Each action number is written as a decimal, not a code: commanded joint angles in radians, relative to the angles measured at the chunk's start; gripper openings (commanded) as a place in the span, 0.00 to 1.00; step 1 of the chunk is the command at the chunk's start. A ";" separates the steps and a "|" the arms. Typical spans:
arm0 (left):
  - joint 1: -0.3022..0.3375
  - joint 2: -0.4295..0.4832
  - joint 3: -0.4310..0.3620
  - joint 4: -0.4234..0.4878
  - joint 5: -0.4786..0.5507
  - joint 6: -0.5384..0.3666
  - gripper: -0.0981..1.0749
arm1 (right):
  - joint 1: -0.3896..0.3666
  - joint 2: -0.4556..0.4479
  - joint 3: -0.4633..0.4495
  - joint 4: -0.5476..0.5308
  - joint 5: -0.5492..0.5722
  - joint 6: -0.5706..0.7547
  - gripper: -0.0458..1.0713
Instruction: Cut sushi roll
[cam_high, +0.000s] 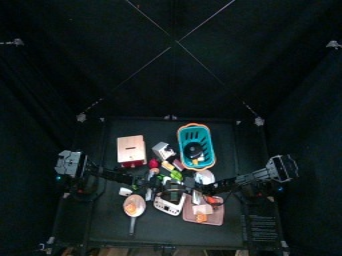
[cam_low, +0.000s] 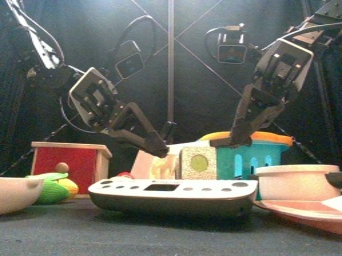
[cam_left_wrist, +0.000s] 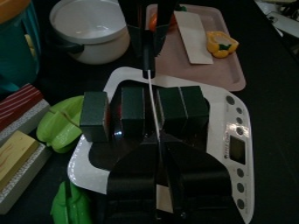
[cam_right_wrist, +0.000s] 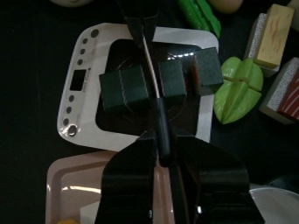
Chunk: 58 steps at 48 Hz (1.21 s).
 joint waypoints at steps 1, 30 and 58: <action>-0.012 -0.040 -0.034 0.002 -0.026 0.000 0.44 | -0.008 -0.040 -0.035 -0.014 -0.005 0.000 0.49; -0.067 -0.011 -0.044 0.000 -0.031 0.000 0.44 | 0.057 -0.031 -0.021 0.003 -0.009 0.002 0.49; -0.067 0.005 -0.048 0.000 -0.031 -0.002 0.44 | 0.058 -0.008 -0.002 0.048 -0.008 0.002 0.49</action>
